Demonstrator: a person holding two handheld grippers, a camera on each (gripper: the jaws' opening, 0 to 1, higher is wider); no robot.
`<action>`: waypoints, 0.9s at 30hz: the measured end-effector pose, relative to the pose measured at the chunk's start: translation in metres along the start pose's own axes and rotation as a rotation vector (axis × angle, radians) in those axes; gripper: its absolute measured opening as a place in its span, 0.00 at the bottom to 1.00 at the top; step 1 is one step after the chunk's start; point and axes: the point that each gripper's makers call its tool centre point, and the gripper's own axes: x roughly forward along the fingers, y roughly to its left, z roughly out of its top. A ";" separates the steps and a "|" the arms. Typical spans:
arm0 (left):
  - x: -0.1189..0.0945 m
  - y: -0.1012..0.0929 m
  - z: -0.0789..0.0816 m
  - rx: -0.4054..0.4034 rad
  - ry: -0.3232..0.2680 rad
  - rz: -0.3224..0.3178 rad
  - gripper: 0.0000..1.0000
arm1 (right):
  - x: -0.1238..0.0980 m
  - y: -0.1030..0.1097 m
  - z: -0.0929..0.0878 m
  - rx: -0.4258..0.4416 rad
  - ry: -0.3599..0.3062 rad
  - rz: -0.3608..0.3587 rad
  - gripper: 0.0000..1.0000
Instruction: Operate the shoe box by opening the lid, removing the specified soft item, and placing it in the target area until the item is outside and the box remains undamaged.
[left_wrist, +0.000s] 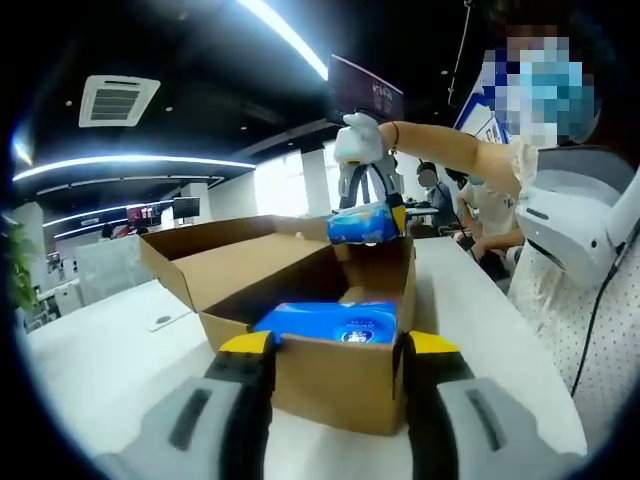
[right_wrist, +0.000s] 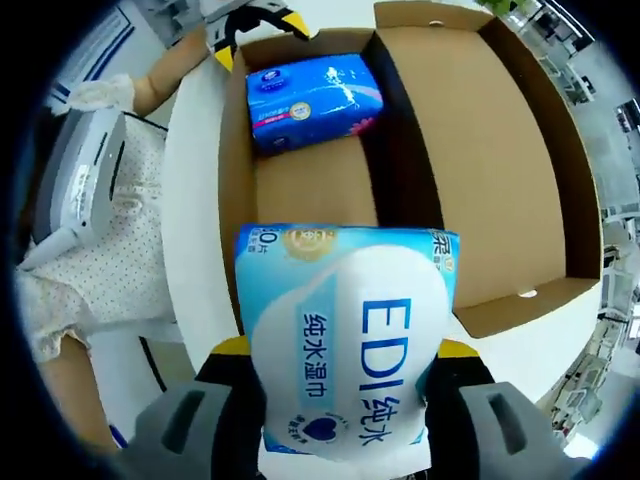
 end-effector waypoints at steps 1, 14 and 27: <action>0.000 -0.001 0.000 0.000 0.000 0.000 0.52 | 0.000 0.000 -0.001 -0.009 0.000 0.004 0.65; 0.004 -0.004 -0.001 -0.002 -0.003 -0.001 0.52 | 0.004 -0.006 -0.022 -0.024 -0.039 0.002 0.63; 0.003 0.000 -0.002 -0.004 -0.010 -0.004 0.52 | 0.010 -0.012 -0.039 0.000 -0.030 0.001 0.63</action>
